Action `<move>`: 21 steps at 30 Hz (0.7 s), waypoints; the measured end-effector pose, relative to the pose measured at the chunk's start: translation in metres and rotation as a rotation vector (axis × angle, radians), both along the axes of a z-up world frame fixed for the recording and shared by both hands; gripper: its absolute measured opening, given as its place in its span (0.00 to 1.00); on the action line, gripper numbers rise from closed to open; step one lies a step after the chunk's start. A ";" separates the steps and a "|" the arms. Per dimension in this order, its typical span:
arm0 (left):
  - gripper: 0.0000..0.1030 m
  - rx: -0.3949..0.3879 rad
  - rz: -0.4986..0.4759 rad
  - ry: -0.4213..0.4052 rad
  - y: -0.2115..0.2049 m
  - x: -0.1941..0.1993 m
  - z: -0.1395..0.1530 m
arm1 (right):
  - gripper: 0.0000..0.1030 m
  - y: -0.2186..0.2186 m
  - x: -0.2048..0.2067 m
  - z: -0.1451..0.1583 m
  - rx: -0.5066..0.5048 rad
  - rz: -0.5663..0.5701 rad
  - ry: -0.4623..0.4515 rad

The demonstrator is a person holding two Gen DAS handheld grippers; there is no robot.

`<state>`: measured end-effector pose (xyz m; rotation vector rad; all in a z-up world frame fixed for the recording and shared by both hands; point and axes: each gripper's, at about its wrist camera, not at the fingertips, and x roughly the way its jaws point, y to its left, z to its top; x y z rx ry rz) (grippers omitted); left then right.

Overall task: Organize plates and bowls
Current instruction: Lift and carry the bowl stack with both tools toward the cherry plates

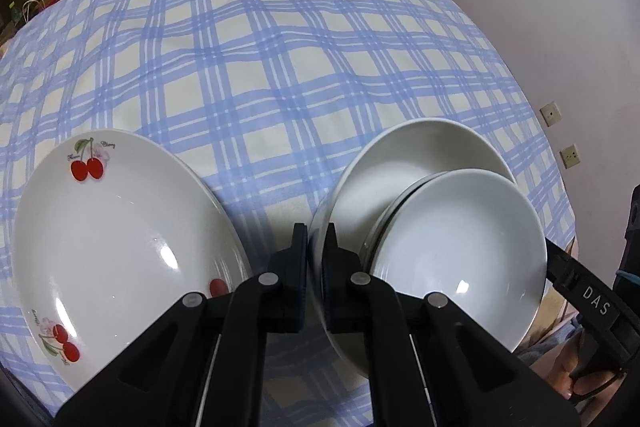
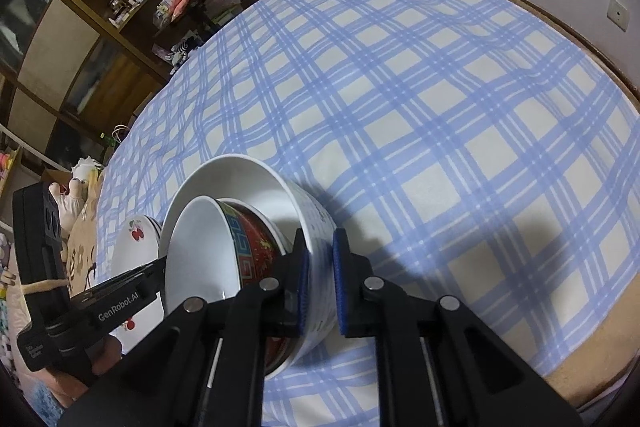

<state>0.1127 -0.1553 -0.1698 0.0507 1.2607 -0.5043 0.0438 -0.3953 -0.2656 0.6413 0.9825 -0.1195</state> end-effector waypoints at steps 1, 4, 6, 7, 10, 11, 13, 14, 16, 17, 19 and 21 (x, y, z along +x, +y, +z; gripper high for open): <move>0.05 0.000 0.003 0.000 0.000 0.000 0.000 | 0.13 0.001 0.000 0.001 -0.007 0.003 -0.002; 0.05 -0.004 0.009 0.001 -0.002 -0.001 0.001 | 0.12 0.004 -0.002 0.005 -0.028 0.010 -0.009; 0.05 -0.002 0.005 -0.003 -0.002 -0.001 0.001 | 0.12 0.006 -0.003 0.006 -0.037 0.015 -0.012; 0.05 0.000 0.006 -0.004 -0.003 -0.002 0.002 | 0.12 0.006 -0.003 0.006 -0.038 0.016 -0.012; 0.04 0.008 0.001 -0.013 -0.003 -0.003 0.003 | 0.12 0.006 -0.003 0.007 -0.044 0.020 -0.016; 0.04 0.008 -0.001 -0.015 -0.004 -0.003 0.004 | 0.12 0.006 -0.003 0.007 -0.045 0.022 -0.017; 0.04 0.009 0.002 -0.014 -0.002 -0.003 0.004 | 0.12 0.007 -0.003 0.008 -0.051 0.031 -0.021; 0.04 0.011 0.001 -0.015 -0.002 -0.004 0.004 | 0.12 0.006 -0.002 0.007 -0.047 0.029 -0.019; 0.04 0.002 0.010 -0.010 0.000 -0.003 0.003 | 0.12 0.007 -0.002 0.007 -0.045 0.024 -0.012; 0.04 0.002 0.008 -0.012 0.000 -0.004 0.003 | 0.12 0.007 -0.004 0.007 -0.045 0.021 -0.008; 0.04 0.004 0.008 -0.011 0.001 -0.004 0.002 | 0.11 0.008 -0.003 0.007 -0.052 0.022 0.001; 0.05 0.000 0.004 -0.011 0.000 -0.003 0.002 | 0.10 0.010 -0.002 0.007 -0.068 0.025 0.014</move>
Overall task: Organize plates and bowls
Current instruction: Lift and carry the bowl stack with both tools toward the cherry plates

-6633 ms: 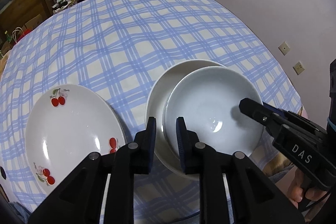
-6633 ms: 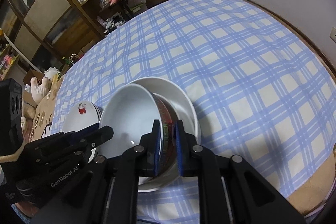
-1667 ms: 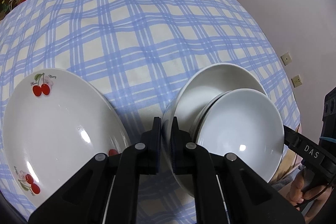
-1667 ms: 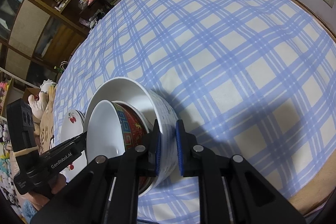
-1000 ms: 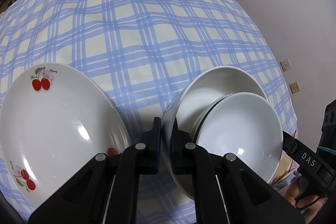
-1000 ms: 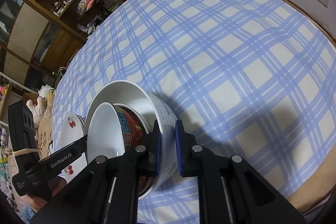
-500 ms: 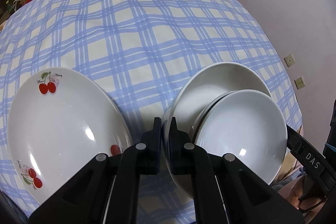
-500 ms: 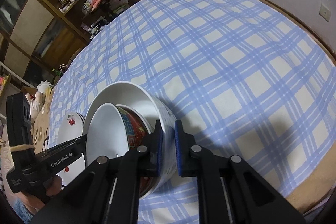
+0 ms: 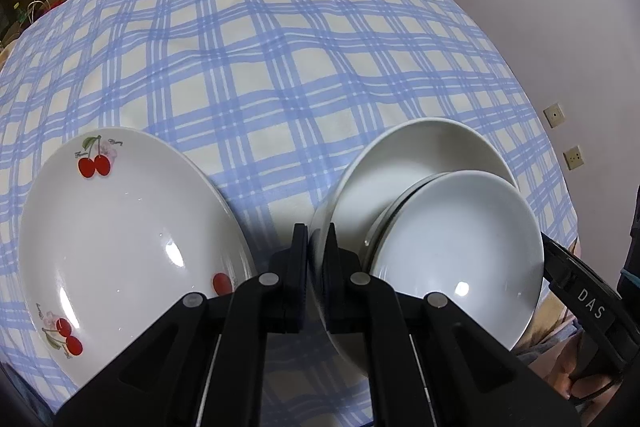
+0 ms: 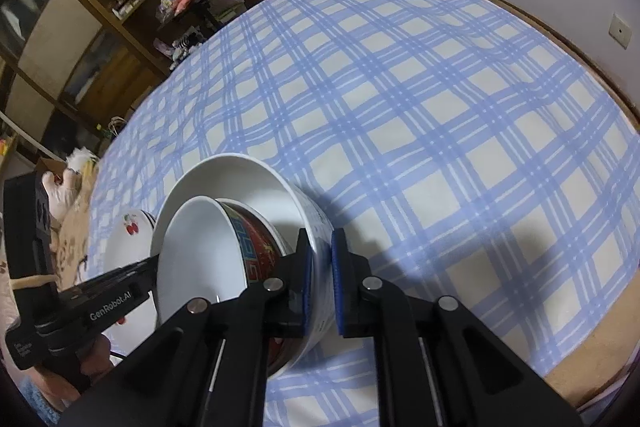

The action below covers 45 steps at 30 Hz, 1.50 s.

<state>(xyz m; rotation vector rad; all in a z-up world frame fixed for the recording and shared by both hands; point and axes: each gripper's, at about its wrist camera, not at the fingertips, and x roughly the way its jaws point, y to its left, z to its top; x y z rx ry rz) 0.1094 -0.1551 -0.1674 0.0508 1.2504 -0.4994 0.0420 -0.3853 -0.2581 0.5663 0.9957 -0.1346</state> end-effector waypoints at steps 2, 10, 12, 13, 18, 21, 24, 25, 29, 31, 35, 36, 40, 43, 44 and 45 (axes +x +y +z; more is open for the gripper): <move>0.05 -0.006 0.003 0.005 0.000 0.001 -0.001 | 0.10 0.001 0.001 0.000 -0.011 0.004 0.012; 0.05 0.004 -0.005 0.003 -0.001 0.002 -0.005 | 0.10 0.002 0.009 -0.003 -0.032 0.039 0.063; 0.05 -0.007 0.001 0.013 -0.001 0.003 -0.007 | 0.11 -0.001 0.010 -0.004 -0.019 0.038 0.055; 0.05 -0.011 0.002 0.014 0.000 0.003 -0.007 | 0.11 -0.003 0.009 -0.005 -0.008 0.036 0.049; 0.06 -0.010 -0.001 -0.002 -0.001 0.003 -0.006 | 0.12 -0.009 0.009 -0.009 0.042 0.017 0.040; 0.06 -0.033 0.017 0.019 0.001 0.004 -0.007 | 0.13 -0.012 0.009 -0.012 0.073 0.011 0.030; 0.05 -0.026 0.005 0.014 0.001 0.004 -0.006 | 0.12 -0.008 0.008 -0.009 0.051 0.008 0.024; 0.05 -0.023 0.004 0.010 0.000 0.003 -0.004 | 0.12 -0.007 0.007 -0.008 0.048 0.003 0.022; 0.04 -0.002 -0.011 -0.015 -0.002 -0.002 0.002 | 0.11 -0.005 0.000 -0.004 0.031 -0.011 0.003; 0.04 -0.011 -0.014 -0.019 0.000 -0.003 0.003 | 0.11 -0.002 -0.003 0.000 0.009 -0.003 -0.007; 0.04 -0.020 0.004 -0.011 0.004 -0.004 0.009 | 0.11 0.003 -0.006 0.009 -0.014 0.011 -0.029; 0.05 -0.020 0.006 -0.016 0.005 -0.005 0.011 | 0.11 0.004 -0.007 0.011 -0.013 0.010 -0.036; 0.07 -0.026 0.006 -0.030 0.008 -0.009 0.021 | 0.11 0.009 -0.011 0.021 -0.047 0.008 -0.058; 0.08 -0.011 0.002 -0.042 0.008 -0.011 0.024 | 0.11 0.011 -0.009 0.020 -0.056 0.012 -0.055; 0.08 -0.004 0.003 -0.044 0.008 -0.012 0.023 | 0.11 0.010 -0.008 0.018 -0.048 0.006 -0.051; 0.08 0.004 0.000 -0.042 0.007 -0.012 0.020 | 0.11 0.010 -0.007 0.016 -0.047 0.007 -0.043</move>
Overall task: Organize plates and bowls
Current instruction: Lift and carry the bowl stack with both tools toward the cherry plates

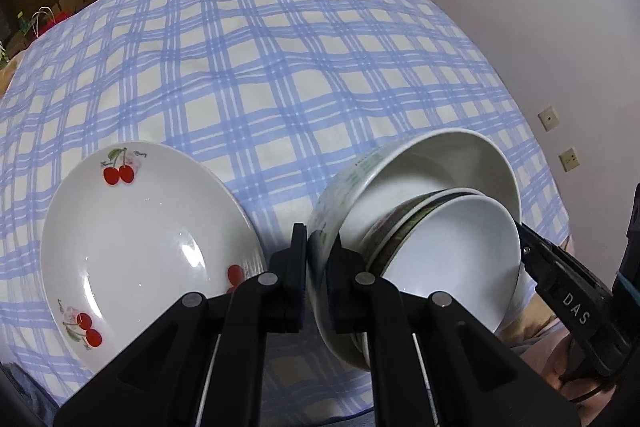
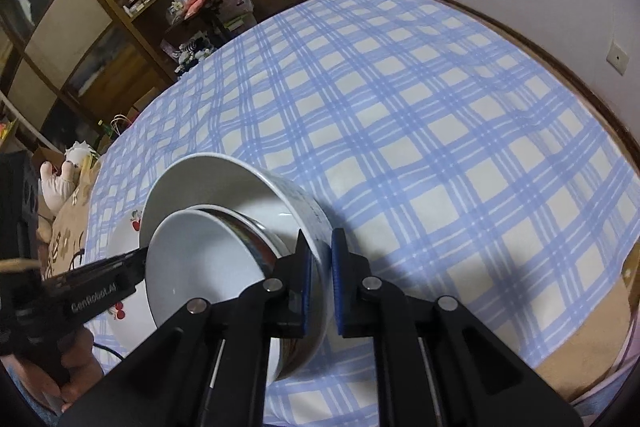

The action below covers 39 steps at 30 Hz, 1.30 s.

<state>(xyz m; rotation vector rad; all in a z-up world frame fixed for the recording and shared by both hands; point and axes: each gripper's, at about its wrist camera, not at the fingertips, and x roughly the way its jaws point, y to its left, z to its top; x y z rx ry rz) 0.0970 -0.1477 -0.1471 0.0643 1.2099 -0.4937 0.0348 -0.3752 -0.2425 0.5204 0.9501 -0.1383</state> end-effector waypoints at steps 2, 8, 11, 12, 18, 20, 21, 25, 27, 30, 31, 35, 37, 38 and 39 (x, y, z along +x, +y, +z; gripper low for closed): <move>0.08 0.002 0.001 0.007 -0.001 0.000 -0.005 | 0.11 0.000 0.002 -0.005 0.004 -0.004 0.018; 0.07 0.006 -0.017 0.012 -0.001 0.002 -0.010 | 0.10 0.003 0.008 -0.011 -0.027 0.004 0.056; 0.07 0.013 -0.027 0.014 -0.002 0.003 -0.013 | 0.10 0.005 0.011 -0.012 -0.040 0.016 0.076; 0.07 0.012 -0.026 0.019 -0.002 0.005 -0.013 | 0.09 0.005 0.012 -0.012 -0.044 0.019 0.081; 0.07 0.011 -0.033 0.046 -0.004 0.011 -0.018 | 0.10 -0.001 0.018 -0.020 -0.005 0.027 0.119; 0.07 -0.006 -0.027 0.067 -0.002 0.015 -0.020 | 0.10 -0.006 0.021 -0.024 0.024 0.028 0.130; 0.08 -0.013 -0.027 0.075 -0.001 0.016 -0.021 | 0.10 -0.006 0.022 -0.025 0.029 0.028 0.132; 0.08 -0.040 -0.018 0.115 0.002 0.022 -0.024 | 0.10 -0.004 0.023 -0.026 0.023 0.022 0.135; 0.10 -0.064 0.000 0.144 0.006 0.027 -0.027 | 0.10 -0.005 0.024 -0.026 0.029 0.018 0.121; 0.10 -0.094 0.029 0.156 0.010 0.027 -0.027 | 0.09 -0.002 0.023 -0.023 0.009 0.021 0.103; 0.10 -0.090 0.026 0.152 0.010 0.026 -0.025 | 0.09 0.000 0.022 -0.020 -0.003 0.022 0.093; 0.09 -0.069 0.015 0.135 0.009 0.021 -0.018 | 0.09 0.001 0.019 -0.014 -0.001 0.015 0.072; 0.09 -0.066 0.019 0.149 0.009 0.021 -0.016 | 0.10 0.002 0.019 -0.010 -0.008 0.015 0.069; 0.09 -0.076 0.026 0.160 0.011 0.022 -0.015 | 0.10 0.003 0.019 -0.007 -0.019 0.021 0.065; 0.09 -0.083 0.032 0.168 0.012 0.024 -0.015 | 0.10 0.003 0.018 -0.005 -0.022 0.024 0.061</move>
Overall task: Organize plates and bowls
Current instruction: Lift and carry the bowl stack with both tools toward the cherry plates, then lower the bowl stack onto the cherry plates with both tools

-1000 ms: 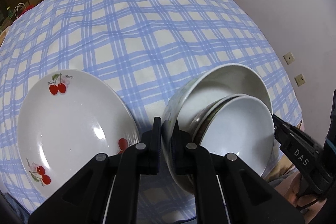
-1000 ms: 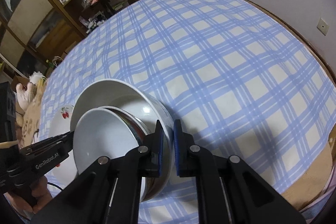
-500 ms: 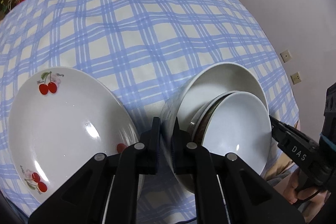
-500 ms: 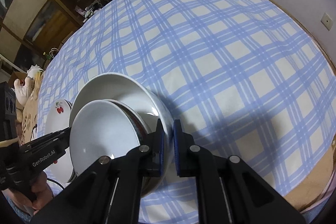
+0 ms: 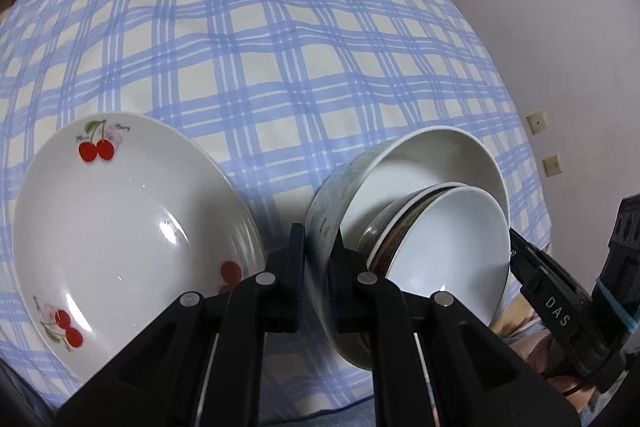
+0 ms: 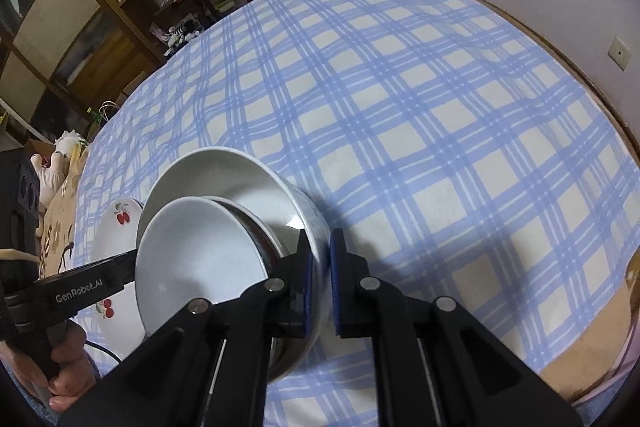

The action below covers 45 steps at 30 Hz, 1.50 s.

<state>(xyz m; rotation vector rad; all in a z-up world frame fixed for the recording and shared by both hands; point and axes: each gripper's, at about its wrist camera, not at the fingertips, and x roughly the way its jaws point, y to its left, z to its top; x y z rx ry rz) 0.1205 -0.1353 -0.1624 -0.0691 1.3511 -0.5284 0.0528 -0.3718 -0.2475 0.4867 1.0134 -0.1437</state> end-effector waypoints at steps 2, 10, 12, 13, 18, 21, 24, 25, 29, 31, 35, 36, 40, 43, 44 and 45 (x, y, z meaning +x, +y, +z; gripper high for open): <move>0.09 0.003 0.012 0.012 0.001 0.000 0.002 | 0.10 0.001 0.001 0.006 -0.003 0.004 -0.007; 0.10 0.030 0.024 -0.029 0.001 -0.003 0.022 | 0.11 0.004 0.003 0.018 0.011 0.018 -0.004; 0.10 0.040 0.024 -0.034 0.003 -0.004 0.026 | 0.10 0.008 0.002 0.021 0.010 0.030 -0.004; 0.10 0.045 0.024 -0.037 0.005 -0.005 0.028 | 0.10 0.011 0.001 0.024 0.009 0.035 -0.006; 0.10 0.044 0.054 -0.039 0.022 -0.008 0.041 | 0.11 0.023 0.004 0.036 0.008 0.062 -0.010; 0.10 0.043 0.083 -0.047 0.036 -0.008 0.051 | 0.11 0.035 0.008 0.046 0.004 0.089 -0.018; 0.10 0.053 0.105 -0.063 0.050 -0.009 0.061 | 0.11 0.047 0.011 0.054 0.008 0.111 -0.019; 0.10 0.055 0.111 -0.068 0.055 -0.010 0.064 | 0.10 0.053 0.012 0.057 0.000 0.123 -0.021; 0.10 0.055 0.152 -0.069 0.084 -0.012 0.070 | 0.11 0.077 0.021 0.067 -0.008 0.169 -0.036; 0.10 0.068 0.170 -0.070 0.097 -0.012 0.070 | 0.11 0.091 0.026 0.066 -0.008 0.193 -0.037; 0.10 0.100 0.220 -0.076 0.125 -0.012 0.066 | 0.11 0.119 0.037 0.057 0.016 0.237 -0.027; 0.10 0.108 0.233 -0.079 0.132 -0.010 0.064 | 0.11 0.126 0.040 0.054 0.024 0.245 -0.025; 0.11 0.126 0.263 -0.078 0.151 -0.004 0.055 | 0.11 0.147 0.050 0.042 0.029 0.270 -0.009; 0.11 0.122 0.281 -0.062 0.160 0.002 0.043 | 0.10 0.156 0.060 0.032 0.017 0.280 0.014; 0.11 0.120 0.285 -0.059 0.163 0.004 0.039 | 0.11 0.158 0.062 0.029 0.010 0.283 0.017; 0.10 0.119 0.287 -0.057 0.162 0.005 0.036 | 0.10 0.159 0.064 0.028 0.000 0.289 0.016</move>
